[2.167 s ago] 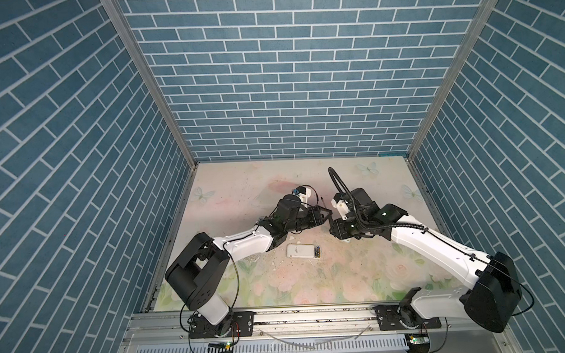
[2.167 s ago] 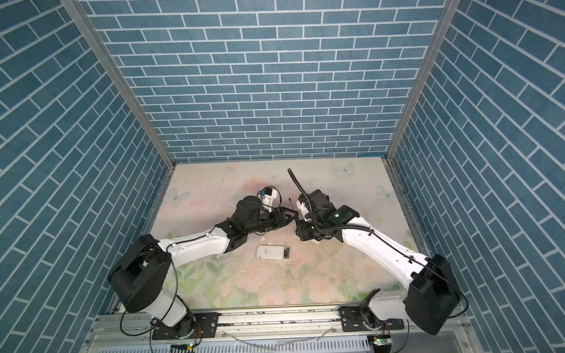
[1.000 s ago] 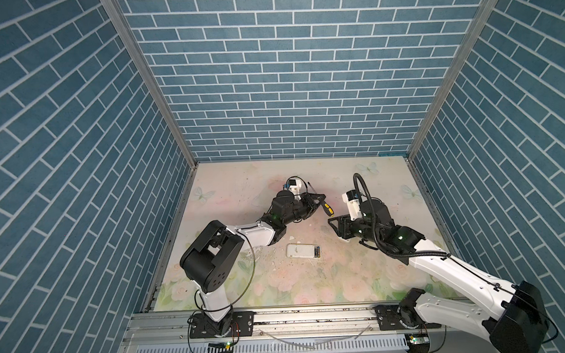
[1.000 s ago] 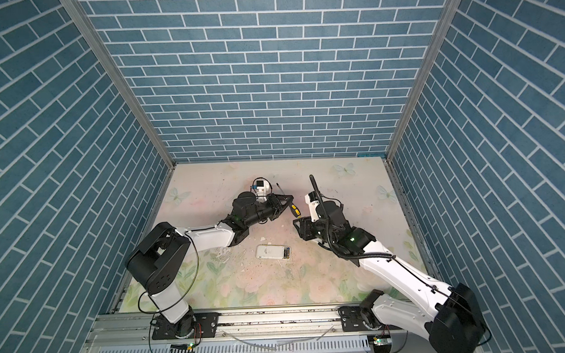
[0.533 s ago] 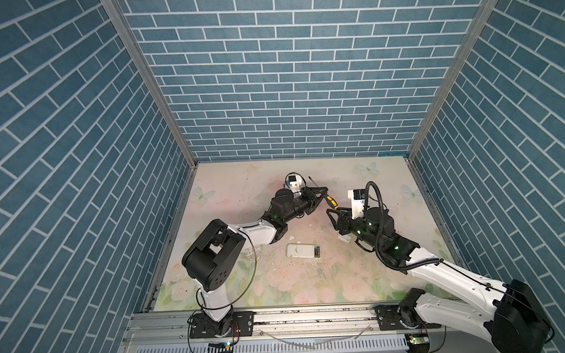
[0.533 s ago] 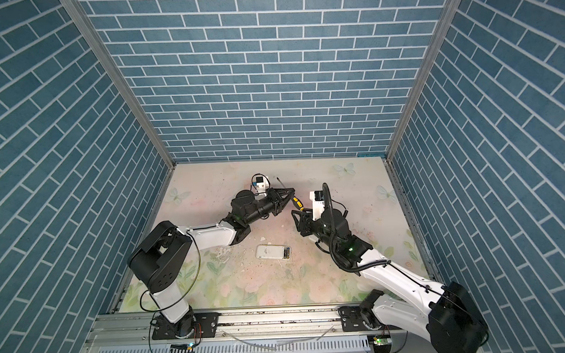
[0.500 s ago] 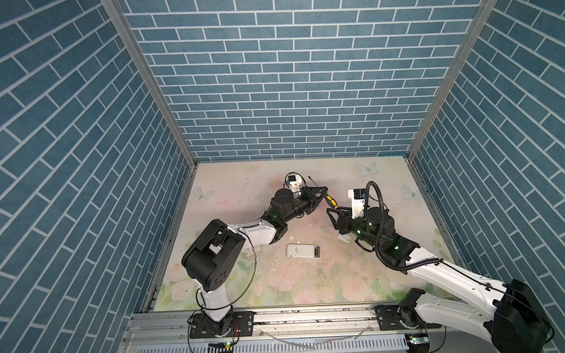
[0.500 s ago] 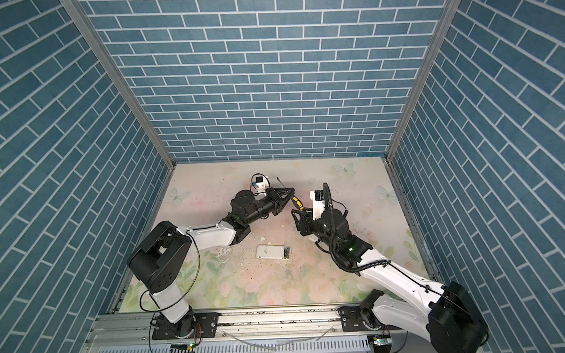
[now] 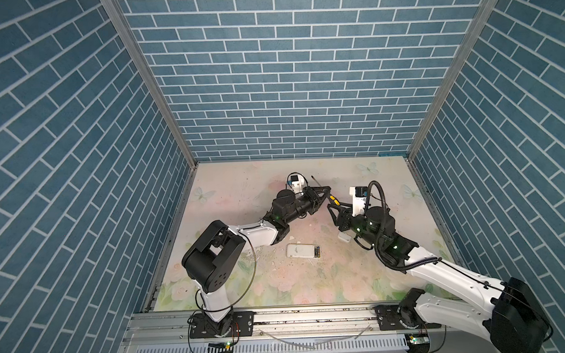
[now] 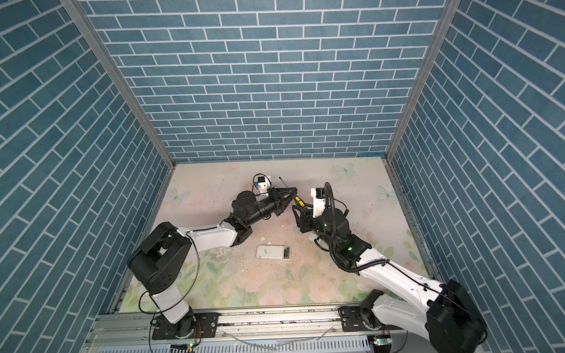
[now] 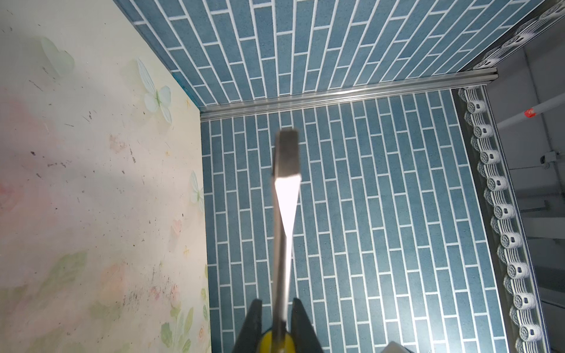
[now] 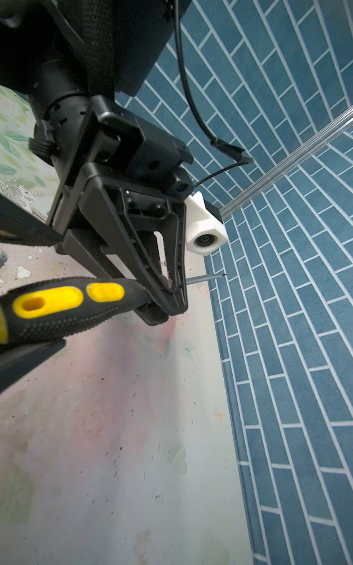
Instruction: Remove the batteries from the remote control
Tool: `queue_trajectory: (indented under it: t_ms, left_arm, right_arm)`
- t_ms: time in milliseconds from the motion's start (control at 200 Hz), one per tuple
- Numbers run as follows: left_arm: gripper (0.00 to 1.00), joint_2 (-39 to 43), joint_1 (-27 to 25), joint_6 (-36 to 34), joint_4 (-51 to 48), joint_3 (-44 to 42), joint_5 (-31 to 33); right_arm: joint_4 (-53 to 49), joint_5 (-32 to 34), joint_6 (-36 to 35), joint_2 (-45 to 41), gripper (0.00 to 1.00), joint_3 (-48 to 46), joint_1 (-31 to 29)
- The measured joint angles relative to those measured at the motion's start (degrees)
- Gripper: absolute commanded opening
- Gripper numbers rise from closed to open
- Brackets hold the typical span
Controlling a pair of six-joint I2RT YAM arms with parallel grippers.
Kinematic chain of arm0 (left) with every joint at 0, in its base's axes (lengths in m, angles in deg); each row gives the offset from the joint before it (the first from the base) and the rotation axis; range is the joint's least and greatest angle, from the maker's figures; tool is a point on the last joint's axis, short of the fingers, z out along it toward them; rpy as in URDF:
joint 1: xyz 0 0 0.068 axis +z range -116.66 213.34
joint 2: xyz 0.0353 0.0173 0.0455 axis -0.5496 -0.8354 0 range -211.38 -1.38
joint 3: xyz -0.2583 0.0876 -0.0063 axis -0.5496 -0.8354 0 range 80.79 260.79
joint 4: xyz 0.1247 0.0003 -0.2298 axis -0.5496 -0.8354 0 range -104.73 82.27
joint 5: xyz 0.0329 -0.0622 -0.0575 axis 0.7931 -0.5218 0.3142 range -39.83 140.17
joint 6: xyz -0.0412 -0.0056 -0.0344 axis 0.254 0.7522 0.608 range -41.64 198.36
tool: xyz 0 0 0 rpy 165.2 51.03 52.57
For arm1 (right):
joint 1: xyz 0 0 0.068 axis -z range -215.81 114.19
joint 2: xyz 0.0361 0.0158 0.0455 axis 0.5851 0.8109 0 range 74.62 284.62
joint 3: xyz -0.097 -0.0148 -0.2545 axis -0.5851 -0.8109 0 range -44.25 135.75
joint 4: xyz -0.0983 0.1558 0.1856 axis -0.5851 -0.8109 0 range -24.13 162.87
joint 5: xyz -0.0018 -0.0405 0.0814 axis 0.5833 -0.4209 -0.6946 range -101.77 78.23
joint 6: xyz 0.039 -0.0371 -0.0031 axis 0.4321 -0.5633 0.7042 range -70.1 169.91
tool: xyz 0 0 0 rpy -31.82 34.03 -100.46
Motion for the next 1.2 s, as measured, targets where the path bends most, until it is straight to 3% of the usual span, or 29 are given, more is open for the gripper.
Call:
queue_trajectory:
  t_ms: [1030,1200]
  left_arm:
    - [0.00,0.0,-3.3,5.8,9.5,-2.7,3.9]
    - [0.00,0.0,-3.5,6.4,11.0,-3.1,4.3]
  right_arm:
    - [2.8,-0.3,-3.2,2.4,0.36,2.3,0.2]
    - [2.8,0.1,-3.9,2.3,0.23,2.9,0.3]
